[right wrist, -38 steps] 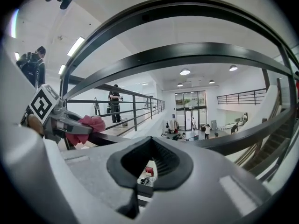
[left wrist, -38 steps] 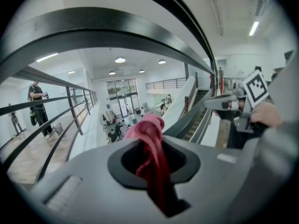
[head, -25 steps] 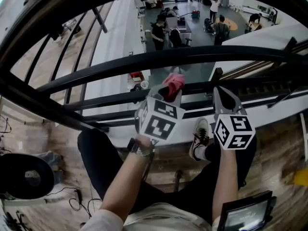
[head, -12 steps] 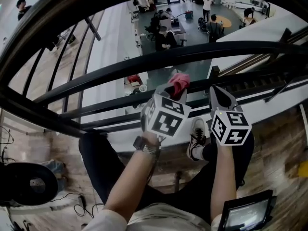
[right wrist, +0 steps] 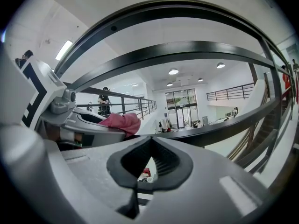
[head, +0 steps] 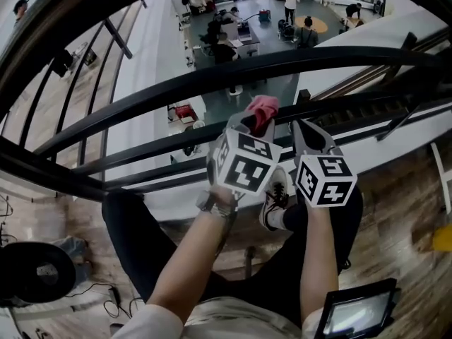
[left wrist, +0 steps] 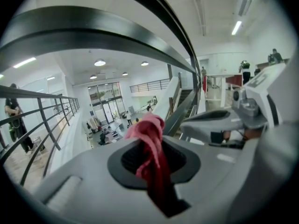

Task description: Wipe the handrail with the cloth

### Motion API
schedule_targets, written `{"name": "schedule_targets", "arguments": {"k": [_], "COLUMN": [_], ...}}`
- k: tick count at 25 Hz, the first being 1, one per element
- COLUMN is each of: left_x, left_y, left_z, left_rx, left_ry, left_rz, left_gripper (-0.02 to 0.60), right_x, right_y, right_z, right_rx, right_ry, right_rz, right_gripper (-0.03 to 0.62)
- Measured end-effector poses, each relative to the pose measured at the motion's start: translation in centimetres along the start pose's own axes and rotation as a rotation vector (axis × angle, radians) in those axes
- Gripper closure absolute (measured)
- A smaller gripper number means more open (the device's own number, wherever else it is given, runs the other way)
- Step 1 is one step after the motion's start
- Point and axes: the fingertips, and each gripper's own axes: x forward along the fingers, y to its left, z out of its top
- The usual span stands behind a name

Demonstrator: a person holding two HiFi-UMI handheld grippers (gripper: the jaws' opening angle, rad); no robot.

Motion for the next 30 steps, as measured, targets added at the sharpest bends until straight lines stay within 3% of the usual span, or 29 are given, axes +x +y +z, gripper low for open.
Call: {"name": "schedule_targets", "arguments": {"k": [14,22,30], "left_x": [-0.7,-3.3,-6.0], "left_y": [0.1,3.2,5.9], "left_z": [-0.2,-2.3,-4.3], "left_rx": [0.000,-0.040,-0.037], "left_ry": [-0.028,-0.020,-0.008], "left_rz": [0.023,0.042,0.102], "left_gripper": [0.517,0.518,0.518], "right_x": [0.8,1.6,1.8], "right_y": [1.1,2.6,3.2], "right_z": [0.0,-0.1,-0.8], "right_rx": [-0.114,-0.116,-0.203], "right_ry": [0.037,0.045,0.077], "right_rz": [-0.005,0.015,0.016], "right_gripper": [0.592,0.592,0.592]}}
